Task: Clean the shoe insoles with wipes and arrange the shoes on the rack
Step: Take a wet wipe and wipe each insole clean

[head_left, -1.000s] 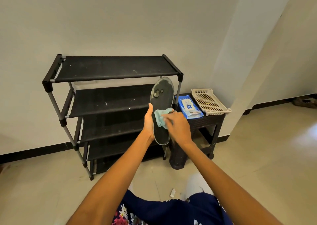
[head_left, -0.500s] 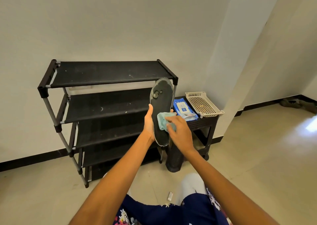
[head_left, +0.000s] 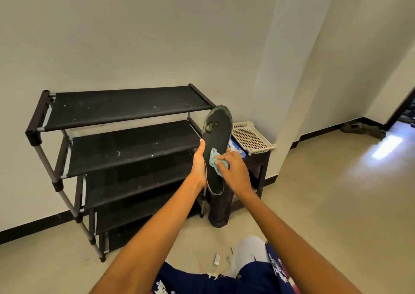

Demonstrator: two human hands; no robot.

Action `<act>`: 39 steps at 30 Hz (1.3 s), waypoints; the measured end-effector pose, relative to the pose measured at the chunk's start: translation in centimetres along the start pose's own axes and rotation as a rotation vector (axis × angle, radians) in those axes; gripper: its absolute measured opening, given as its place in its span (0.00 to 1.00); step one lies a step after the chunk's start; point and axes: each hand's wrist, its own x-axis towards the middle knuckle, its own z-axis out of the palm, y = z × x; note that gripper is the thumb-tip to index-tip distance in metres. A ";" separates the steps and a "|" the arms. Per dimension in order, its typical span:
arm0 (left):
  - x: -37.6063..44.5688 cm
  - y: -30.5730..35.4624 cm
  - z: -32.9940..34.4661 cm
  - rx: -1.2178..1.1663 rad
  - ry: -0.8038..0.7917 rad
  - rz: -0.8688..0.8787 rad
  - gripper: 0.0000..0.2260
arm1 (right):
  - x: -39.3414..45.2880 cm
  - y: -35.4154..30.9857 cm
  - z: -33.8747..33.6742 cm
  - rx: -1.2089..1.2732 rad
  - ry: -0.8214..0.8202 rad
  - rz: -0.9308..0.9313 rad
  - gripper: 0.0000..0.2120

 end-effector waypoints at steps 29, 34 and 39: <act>8.6 -10.1 6.4 -0.025 0.042 -0.116 0.30 | 1.3 11.1 -6.5 -0.242 0.113 0.142 0.12; 10.6 -11.1 5.8 0.018 0.052 -0.166 0.31 | -1.3 12.5 -7.1 -0.106 -0.003 0.168 0.06; 10.0 -12.2 6.9 0.176 0.074 -0.184 0.24 | 1.5 13.9 -9.3 -0.033 0.155 0.304 0.06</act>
